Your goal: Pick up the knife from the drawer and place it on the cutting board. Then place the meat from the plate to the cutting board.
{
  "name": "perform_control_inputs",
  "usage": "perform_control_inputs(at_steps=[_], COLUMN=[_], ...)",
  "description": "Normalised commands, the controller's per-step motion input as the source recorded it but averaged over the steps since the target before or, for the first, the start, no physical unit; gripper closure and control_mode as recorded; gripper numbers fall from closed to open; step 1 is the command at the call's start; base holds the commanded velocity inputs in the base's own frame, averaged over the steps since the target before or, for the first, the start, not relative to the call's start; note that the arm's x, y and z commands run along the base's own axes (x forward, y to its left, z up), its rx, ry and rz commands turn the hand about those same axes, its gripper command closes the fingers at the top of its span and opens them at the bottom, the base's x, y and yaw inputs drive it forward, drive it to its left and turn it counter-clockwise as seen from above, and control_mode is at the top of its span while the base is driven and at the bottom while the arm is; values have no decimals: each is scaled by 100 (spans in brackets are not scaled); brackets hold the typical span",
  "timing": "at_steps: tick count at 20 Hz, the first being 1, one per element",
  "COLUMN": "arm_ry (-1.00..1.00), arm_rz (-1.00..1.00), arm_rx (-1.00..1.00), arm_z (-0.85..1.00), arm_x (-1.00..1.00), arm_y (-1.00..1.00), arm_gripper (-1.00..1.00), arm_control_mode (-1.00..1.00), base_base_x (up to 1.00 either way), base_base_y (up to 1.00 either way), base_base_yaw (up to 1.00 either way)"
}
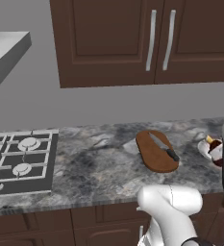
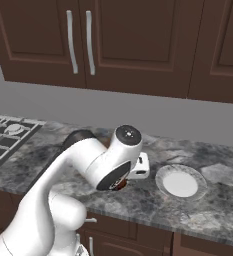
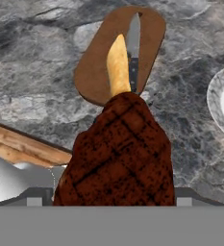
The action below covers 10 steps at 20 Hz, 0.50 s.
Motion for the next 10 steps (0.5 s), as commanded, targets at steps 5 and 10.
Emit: perform_control_inputs(at_steps=[5,10], arm_ry=[0,0], arm_rz=[10,8], arm_rx=[-1,0], arm_z=[0,0], arm_x=[24,37], arm_y=[52,47], arm_gripper=[100,100], arm_control_mode=[-100,-100], base_base_x=[0,0], base_base_y=[0,0], base_base_yaw=[0,0])
